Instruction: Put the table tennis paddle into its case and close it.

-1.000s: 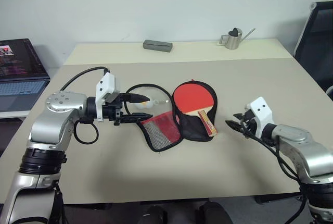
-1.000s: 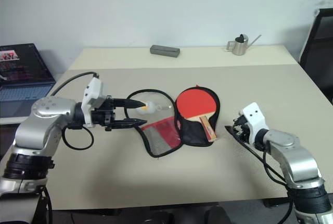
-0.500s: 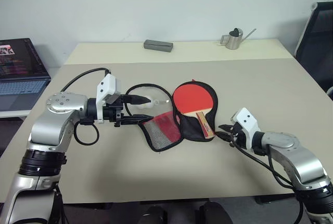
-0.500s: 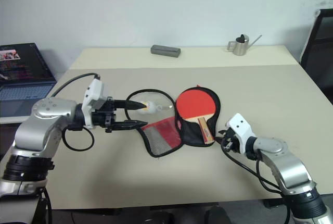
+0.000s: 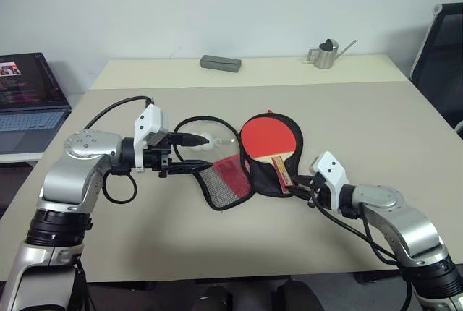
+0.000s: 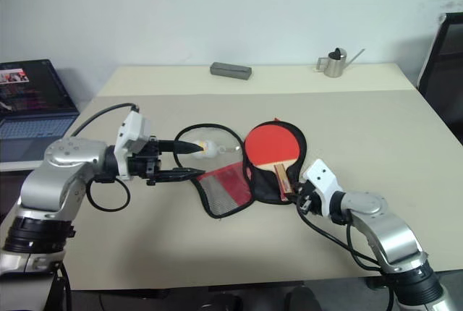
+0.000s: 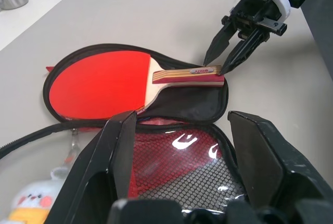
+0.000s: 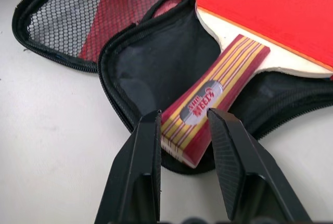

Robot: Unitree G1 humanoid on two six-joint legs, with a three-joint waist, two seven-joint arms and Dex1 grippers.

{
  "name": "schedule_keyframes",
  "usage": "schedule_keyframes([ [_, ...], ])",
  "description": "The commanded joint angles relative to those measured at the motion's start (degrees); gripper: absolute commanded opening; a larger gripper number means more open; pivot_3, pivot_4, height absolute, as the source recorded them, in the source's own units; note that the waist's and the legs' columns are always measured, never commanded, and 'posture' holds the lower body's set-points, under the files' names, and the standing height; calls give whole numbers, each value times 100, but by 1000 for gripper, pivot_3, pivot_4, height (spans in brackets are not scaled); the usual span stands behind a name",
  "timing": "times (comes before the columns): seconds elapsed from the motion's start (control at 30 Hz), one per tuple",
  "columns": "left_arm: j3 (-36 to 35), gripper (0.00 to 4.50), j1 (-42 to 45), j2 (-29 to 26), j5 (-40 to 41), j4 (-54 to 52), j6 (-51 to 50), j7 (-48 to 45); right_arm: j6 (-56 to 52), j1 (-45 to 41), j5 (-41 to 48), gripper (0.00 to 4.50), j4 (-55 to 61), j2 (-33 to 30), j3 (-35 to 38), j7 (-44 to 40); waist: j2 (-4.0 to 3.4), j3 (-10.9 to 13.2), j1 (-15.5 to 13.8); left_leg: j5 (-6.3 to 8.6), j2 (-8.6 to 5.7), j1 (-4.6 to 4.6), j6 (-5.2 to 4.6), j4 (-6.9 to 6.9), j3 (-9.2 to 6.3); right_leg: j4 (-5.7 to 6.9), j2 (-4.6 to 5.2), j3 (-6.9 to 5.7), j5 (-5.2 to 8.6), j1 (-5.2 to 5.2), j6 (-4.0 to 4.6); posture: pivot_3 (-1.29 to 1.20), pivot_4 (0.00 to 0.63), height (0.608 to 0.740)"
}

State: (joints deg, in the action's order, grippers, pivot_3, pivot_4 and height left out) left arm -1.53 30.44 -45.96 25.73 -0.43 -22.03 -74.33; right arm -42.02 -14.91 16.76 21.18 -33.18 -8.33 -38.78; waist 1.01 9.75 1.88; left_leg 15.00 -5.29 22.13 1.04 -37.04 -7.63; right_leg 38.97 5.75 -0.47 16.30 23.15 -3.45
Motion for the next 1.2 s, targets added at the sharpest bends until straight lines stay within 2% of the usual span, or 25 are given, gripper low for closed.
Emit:
schedule_keyframes([
  [0.03, -160, 3053, -20, -65, 88, -207, 30, 49, 2, -134, 15, 1497, 143, 70, -29, 33, 0, 0, 0, 0, 0, 0, 0, 0, 0, 0, 0, 0, 0, 0, 0, 0, 150, 740],
  [0.2, -217, 3053, -80, -112, 113, -220, 14, 65, -199, -302, 253, 1497, -41, 140, 399, 120, 0, 0, 1, 0, 0, 0, 0, -1, 0, 0, 0, 1, 0, 0, 0, 0, 150, 740],
  [0.4, -212, 3053, -99, -141, 112, -203, 25, 69, 202, -326, -11, 1497, -542, -247, 576, 3, 0, 0, -10, 0, -1, 0, 0, -1, 0, 0, 0, -1, 0, 0, 0, 0, 150, 740],
  [0.6, -174, 3053, -48, -118, 102, -165, 39, 62, 601, -180, -161, 1497, -773, -415, 507, -139, 0, 0, 2, 0, 0, 0, 0, 0, 3, 1, 0, 1, 0, 0, 0, 0, 150, 740],
  [1.2, -250, 3053, -168, -258, 155, -316, -37, 84, 701, -59, -162, 1497, -239, -59, 37, -254, 0, 0, 6, 0, 3, -2, 0, 0, 2, 1, -1, 1, 0, 0, 0, 0, 150, 740],
])
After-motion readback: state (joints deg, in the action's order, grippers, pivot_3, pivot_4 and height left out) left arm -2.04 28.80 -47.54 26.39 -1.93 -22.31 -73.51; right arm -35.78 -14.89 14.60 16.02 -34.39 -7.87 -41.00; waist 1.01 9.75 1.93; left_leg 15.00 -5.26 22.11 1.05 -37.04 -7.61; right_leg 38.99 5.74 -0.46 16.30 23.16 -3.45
